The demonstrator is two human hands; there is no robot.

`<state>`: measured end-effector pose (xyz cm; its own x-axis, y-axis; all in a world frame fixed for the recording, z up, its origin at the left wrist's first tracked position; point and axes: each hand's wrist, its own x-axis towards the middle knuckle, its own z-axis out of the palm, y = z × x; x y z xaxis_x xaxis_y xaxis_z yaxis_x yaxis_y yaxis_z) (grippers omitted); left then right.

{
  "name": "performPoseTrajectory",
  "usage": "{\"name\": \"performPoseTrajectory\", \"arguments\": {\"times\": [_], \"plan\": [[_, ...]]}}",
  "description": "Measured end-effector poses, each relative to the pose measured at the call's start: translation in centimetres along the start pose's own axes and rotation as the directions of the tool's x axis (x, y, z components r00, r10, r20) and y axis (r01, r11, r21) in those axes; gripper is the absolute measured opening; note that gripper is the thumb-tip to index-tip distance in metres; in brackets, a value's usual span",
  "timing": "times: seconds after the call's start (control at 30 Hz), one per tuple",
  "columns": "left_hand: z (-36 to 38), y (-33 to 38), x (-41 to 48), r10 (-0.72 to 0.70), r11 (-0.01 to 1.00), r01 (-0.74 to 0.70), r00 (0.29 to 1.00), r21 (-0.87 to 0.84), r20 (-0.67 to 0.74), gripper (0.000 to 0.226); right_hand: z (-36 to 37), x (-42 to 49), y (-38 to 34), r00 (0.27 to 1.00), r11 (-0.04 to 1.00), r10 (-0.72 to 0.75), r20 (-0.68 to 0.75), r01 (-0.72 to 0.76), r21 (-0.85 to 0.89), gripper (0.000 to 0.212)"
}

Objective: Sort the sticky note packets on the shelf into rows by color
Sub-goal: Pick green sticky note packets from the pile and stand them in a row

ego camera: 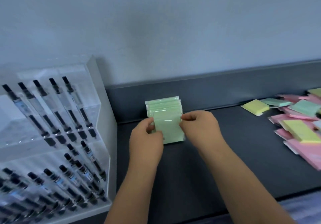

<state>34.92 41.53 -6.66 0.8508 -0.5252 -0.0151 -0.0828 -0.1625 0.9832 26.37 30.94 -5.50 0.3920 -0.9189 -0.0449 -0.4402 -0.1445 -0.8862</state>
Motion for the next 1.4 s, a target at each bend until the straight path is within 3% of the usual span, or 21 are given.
{"name": "performPoseTrajectory", "arguments": {"times": [0.27,0.37,0.47,0.77,0.9,1.0,1.1,1.23,1.4], "plan": [[-0.6,0.3,1.2,-0.070,0.996,0.072,0.997,-0.045,0.036,0.025,0.9,-0.7,-1.8,1.000,0.997,0.000,-0.016,-0.001,-0.081,0.020],[-0.7,1.0,0.7,-0.056,0.997,0.052,0.997,0.058,0.062,0.023,0.8,-0.8,-1.6,0.999,0.990,-0.010,-0.039,0.004,-0.142,0.024],[-0.6,1.4,0.8,0.043,0.974,-0.055,0.997,0.220,0.060,0.013,0.3,-0.6,-1.8,0.996,0.966,-0.071,-0.060,0.053,-0.252,0.035],[-1.3,0.8,0.5,0.260,0.751,-0.276,0.959,0.600,0.115,0.038,-1.0,-1.0,-1.6,0.973,0.921,-0.223,-0.061,0.190,-0.341,0.043],[-1.6,0.0,0.5,0.238,0.583,-0.250,0.962,0.773,0.131,0.066,-2.3,-1.7,-1.1,0.974,0.869,-0.225,-0.039,0.183,-0.459,0.048],[-1.3,-0.4,0.4,0.203,0.546,-0.228,0.970,0.806,0.137,0.080,-3.7,-2.0,-0.2,0.970,0.773,-0.219,0.105,0.239,-0.588,0.081],[-0.1,-0.1,0.1,0.255,0.539,-0.265,0.956,0.799,0.145,0.091,-5.3,-2.2,0.9,0.931,0.684,-0.287,0.226,0.365,-0.632,0.082],[3.4,1.4,-1.6,0.302,0.430,-0.339,0.928,0.837,0.220,0.085,-8.4,-1.9,2.5,0.915,0.688,-0.360,0.183,0.393,-0.610,0.084],[10.1,3.1,-4.8,0.330,0.478,-0.363,0.918,0.800,0.219,0.080,-15.0,-0.7,5.8,0.917,0.729,-0.386,0.101,0.371,-0.576,0.084]]}}
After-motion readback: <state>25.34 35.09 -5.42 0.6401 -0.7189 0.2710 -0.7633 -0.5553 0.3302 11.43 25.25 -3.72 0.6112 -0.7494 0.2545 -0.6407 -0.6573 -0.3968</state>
